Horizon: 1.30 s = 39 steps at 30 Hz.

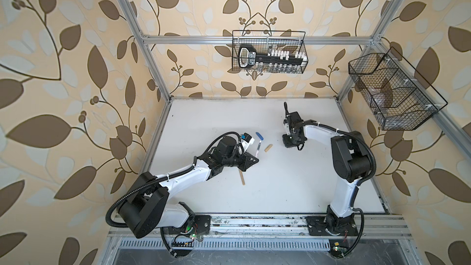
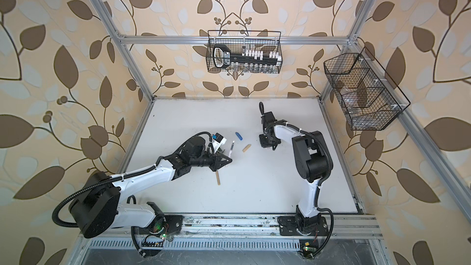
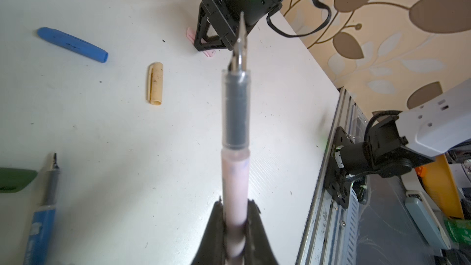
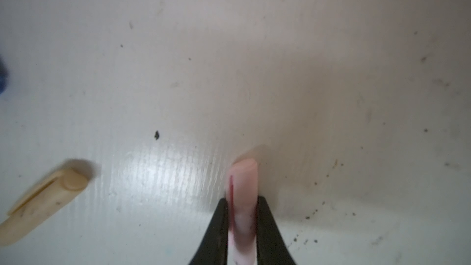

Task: Insert the pens into the pen caps
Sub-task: 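Carry the pink cap with the right gripper to the pen tip in the left gripper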

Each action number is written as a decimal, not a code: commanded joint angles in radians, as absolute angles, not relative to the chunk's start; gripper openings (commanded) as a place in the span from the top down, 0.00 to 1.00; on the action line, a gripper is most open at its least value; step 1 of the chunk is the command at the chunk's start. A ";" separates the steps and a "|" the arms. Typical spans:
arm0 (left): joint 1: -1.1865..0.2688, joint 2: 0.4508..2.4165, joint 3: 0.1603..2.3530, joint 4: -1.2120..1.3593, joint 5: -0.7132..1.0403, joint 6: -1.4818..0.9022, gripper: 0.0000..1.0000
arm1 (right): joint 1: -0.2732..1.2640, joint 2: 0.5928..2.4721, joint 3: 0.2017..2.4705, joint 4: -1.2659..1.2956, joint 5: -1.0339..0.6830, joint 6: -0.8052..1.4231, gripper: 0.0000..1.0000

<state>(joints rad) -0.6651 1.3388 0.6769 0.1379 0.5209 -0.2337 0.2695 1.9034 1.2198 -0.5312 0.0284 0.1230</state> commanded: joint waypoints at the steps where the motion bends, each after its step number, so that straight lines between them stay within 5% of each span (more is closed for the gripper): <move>1: -0.695 1.353 0.735 0.135 0.517 -0.185 1.00 | 0.262 1.832 1.134 -0.486 -0.042 0.155 0.82; 19: -0.765 1.424 0.764 0.146 0.493 -0.181 1.00 | 0.235 1.350 0.629 0.205 -0.443 0.566 0.82; 39: -0.772 1.408 0.762 0.144 0.497 -0.181 1.00 | 0.345 1.190 0.546 0.440 -0.397 0.749 0.82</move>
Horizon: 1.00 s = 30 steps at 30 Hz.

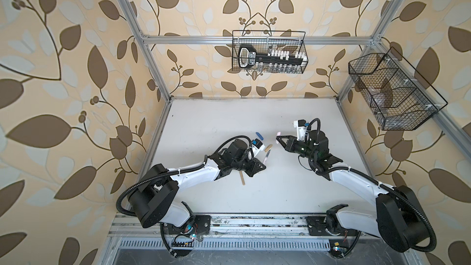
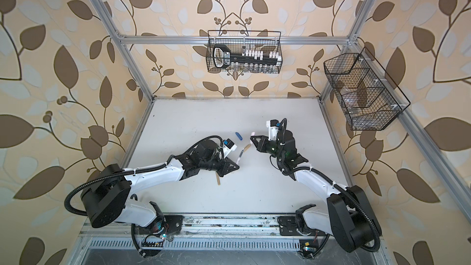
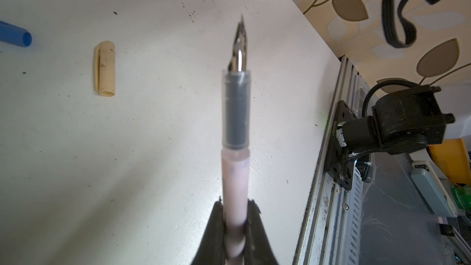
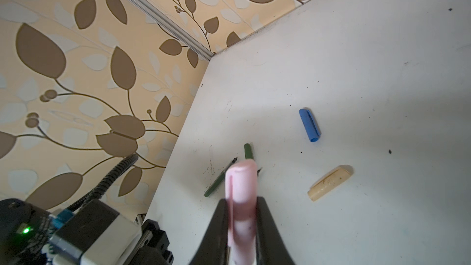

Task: Insert the pens into the pen caps
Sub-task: 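Carry the pink cap with the right gripper to the pen tip in the left gripper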

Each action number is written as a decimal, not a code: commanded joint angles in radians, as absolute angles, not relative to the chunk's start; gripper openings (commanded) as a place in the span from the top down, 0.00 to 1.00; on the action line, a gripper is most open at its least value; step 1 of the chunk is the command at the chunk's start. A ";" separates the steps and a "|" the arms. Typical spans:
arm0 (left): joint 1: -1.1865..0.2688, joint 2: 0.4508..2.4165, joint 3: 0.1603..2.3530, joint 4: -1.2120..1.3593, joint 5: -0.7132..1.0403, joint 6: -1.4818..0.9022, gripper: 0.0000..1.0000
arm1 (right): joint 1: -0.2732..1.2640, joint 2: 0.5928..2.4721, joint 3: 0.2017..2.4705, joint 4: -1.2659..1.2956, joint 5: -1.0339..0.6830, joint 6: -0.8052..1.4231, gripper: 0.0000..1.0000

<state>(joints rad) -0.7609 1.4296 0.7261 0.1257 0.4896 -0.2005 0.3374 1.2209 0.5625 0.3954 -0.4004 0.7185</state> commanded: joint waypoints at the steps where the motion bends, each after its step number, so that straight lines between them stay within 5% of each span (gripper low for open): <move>1: -0.772 1.408 0.762 0.144 0.498 -0.183 1.00 | 0.349 1.184 0.544 0.442 -0.396 0.751 0.82; 30: -0.773 1.362 0.736 0.176 0.499 -0.199 1.00 | 0.473 1.183 0.485 0.601 -0.351 0.815 0.81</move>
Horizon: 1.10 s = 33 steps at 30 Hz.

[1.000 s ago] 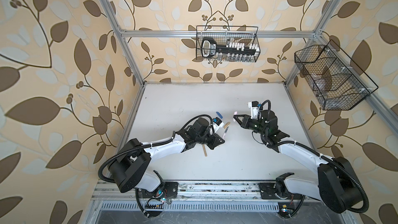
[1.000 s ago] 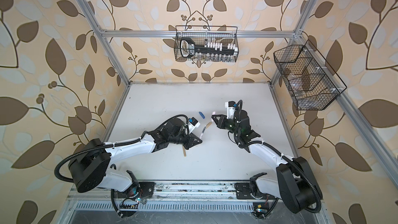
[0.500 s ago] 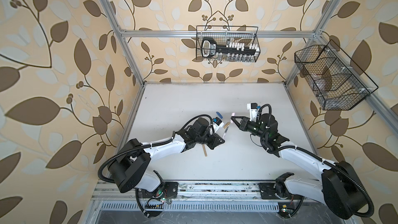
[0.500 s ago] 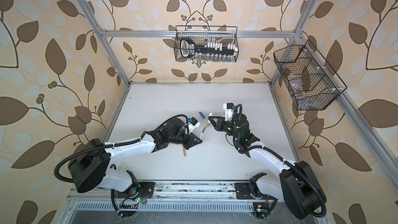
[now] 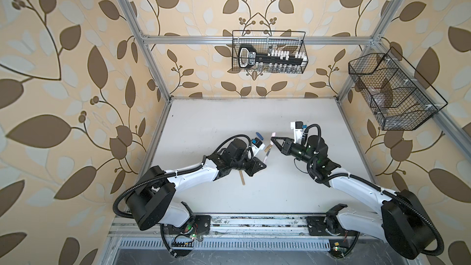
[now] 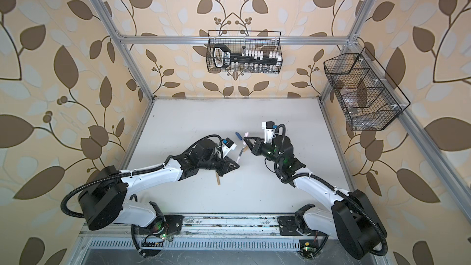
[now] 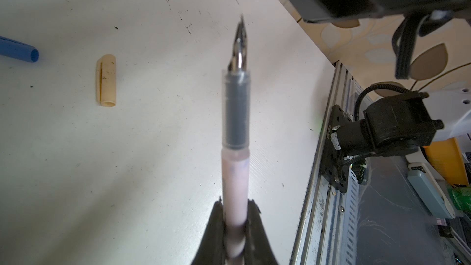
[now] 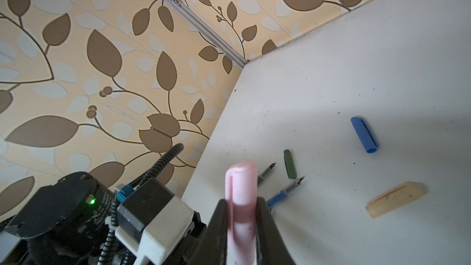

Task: Insert the pens into the pen caps
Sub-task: 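Carry the pink cap with the right gripper to the pen tip in the left gripper, then push the pink cap down over the pen nib with the right gripper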

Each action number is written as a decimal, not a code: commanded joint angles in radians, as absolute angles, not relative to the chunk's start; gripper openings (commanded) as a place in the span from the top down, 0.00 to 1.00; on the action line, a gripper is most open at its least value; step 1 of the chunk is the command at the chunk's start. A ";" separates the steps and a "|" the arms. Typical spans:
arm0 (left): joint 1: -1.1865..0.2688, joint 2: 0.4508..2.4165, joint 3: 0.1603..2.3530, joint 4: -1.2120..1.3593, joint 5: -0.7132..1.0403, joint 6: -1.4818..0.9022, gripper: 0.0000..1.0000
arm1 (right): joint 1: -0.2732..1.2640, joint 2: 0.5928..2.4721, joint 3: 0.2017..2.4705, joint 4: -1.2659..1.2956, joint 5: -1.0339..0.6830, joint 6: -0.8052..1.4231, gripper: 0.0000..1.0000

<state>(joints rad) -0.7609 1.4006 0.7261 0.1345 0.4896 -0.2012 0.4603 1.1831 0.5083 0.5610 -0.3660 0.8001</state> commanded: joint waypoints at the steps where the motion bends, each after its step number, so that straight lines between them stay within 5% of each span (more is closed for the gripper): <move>1: -0.773 1.361 0.736 0.178 0.499 -0.199 1.00 | 0.477 1.178 0.479 0.605 -0.346 0.814 0.81; 33: -0.773 1.313 0.704 0.234 0.494 -0.233 1.00 | 0.560 1.091 0.375 0.670 -0.253 0.802 0.82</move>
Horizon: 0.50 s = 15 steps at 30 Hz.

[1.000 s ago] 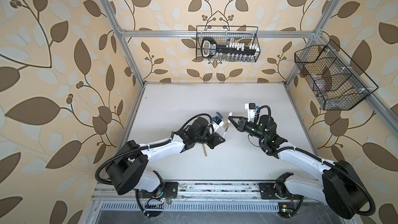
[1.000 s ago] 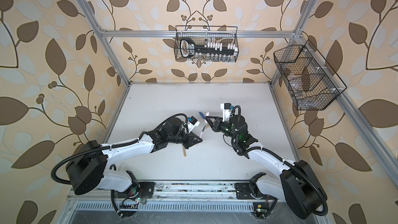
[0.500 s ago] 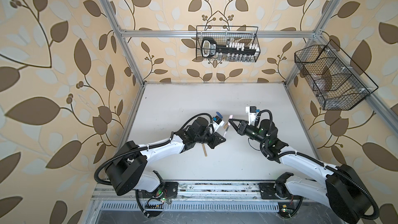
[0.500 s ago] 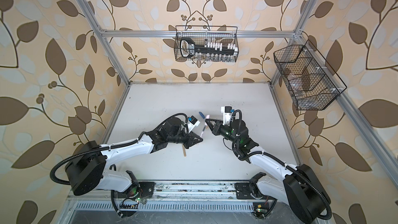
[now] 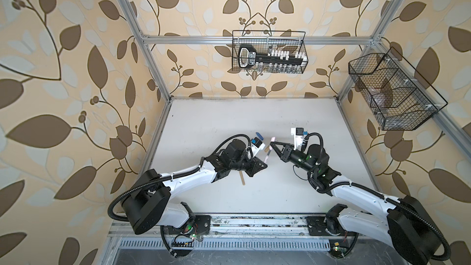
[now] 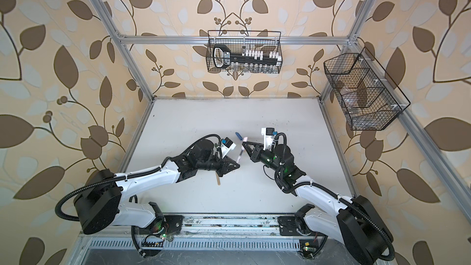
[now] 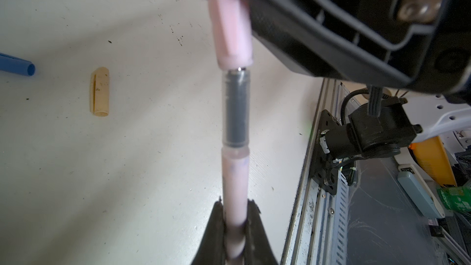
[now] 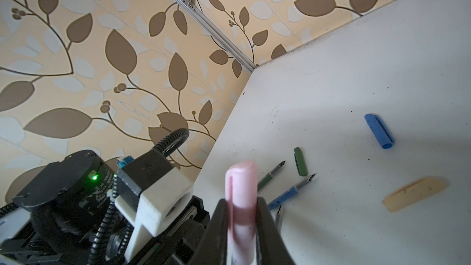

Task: Insert the pens into the pen caps
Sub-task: 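Push the pink cap down over the pen nib with the right gripper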

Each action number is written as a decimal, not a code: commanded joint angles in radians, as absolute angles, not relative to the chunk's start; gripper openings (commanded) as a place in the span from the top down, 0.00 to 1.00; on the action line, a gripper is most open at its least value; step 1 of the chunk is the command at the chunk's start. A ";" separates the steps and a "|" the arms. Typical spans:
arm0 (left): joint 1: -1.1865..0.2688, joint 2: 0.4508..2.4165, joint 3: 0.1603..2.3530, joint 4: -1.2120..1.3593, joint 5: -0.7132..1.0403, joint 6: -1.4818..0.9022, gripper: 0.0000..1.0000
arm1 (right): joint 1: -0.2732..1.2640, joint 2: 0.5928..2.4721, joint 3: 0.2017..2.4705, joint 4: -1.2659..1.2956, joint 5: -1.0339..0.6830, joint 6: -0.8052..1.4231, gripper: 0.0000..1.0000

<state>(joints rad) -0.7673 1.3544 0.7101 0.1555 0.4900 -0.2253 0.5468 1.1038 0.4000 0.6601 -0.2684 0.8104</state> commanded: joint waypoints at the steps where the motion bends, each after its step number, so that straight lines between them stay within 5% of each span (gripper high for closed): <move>1: -0.774 1.312 0.704 0.236 0.495 -0.238 1.00 | 0.561 1.086 0.370 0.671 -0.252 0.799 0.82; 15: -0.773 1.289 0.699 0.230 0.457 -0.218 1.00 | 0.566 1.037 0.388 0.546 -0.240 0.729 0.81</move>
<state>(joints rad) -0.7673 1.3380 0.6914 0.1730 0.4828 -0.2405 0.5591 1.0424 0.3794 0.6197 -0.2462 0.7639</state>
